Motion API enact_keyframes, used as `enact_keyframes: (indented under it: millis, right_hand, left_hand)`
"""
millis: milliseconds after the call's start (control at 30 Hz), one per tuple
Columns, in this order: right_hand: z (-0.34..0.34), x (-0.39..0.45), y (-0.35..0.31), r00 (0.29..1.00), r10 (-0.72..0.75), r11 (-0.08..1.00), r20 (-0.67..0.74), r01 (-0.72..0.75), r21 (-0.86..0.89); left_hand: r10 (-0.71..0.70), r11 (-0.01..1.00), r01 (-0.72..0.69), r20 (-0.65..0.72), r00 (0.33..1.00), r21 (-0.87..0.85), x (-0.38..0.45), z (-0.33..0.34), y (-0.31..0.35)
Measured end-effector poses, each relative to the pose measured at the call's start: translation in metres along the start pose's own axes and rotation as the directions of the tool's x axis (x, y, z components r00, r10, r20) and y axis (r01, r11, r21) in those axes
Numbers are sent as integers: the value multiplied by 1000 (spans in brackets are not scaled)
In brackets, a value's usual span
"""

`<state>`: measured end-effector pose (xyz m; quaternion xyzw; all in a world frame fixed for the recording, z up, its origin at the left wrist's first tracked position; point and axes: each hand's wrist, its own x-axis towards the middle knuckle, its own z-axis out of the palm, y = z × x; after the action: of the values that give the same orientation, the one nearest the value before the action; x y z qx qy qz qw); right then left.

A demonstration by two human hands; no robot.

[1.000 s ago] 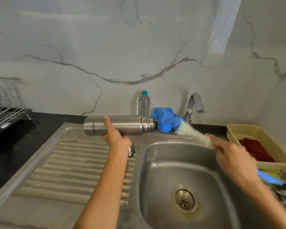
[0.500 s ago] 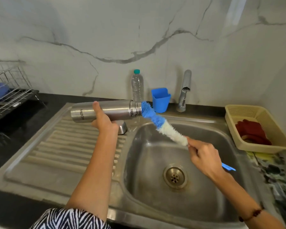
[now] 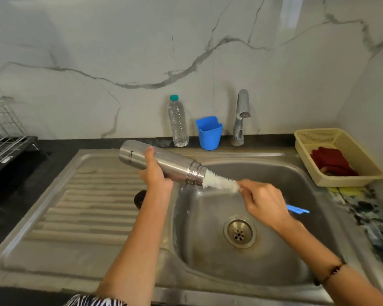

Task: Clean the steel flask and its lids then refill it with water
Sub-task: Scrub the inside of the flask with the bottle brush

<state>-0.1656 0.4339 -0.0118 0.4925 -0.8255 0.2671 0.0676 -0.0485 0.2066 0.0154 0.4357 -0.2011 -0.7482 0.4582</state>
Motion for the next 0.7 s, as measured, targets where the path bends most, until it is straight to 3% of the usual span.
enact_keyframes:
  millis: [67, 133, 333, 700]
  right_hand:
    - [7, -1, -7, 986, 140, 981, 90, -151, 125]
    - [9, -1, -10, 970, 185, 957, 158, -214, 195]
    - [-15, -21, 30, 915, 254, 945, 313, -303, 120]
    - [-6, -35, 4, 990, 142, 965, 2, -139, 221]
  left_hand:
    - [18, 1000, -19, 17, 1000, 20, 1, 7, 0]
    - [43, 998, -45, 32, 999, 47, 1, 15, 5]
    - [102, 993, -104, 47, 994, 47, 7, 24, 32]
    - [117, 991, -128, 227, 967, 35, 2, 32, 53]
